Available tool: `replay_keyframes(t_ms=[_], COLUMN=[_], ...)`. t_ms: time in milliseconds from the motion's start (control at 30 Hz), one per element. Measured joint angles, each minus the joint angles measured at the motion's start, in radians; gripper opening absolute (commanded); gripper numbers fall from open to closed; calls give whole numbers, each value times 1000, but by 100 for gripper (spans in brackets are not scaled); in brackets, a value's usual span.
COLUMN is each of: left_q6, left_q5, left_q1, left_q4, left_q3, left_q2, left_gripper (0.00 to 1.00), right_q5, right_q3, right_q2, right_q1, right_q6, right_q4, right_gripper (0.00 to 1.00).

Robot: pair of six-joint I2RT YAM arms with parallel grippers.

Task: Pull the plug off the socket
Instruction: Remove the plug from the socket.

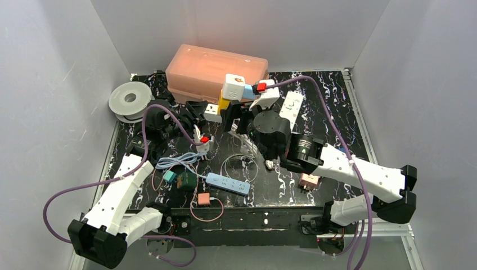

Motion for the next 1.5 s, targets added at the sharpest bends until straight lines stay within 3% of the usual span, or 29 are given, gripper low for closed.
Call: replay_keyframes(t_ms=[367,433,867,1033,1500], left_q6=[4,5,2,1,6], left_q5=[-15,-15,-21,-25,-27], left_q1=[0,0,0,0,0], left_q4=[-2,-2,-11,-21,-8], left_q3=[4,4,10,11,12], left_q2=[0,0,0,-1,-8], left_gripper=[0,0,0,0,0], right_q5=[58,71,139,146,156], right_q3=[86,82,66,66,59], right_q2=[145,150,241,271,262], right_q1=[0,0,-40,-55,-58], right_q6=[37,39,4,18,-6], right_q4=[-72,-66,87,97,171], right_gripper=[90,85,79,71,83])
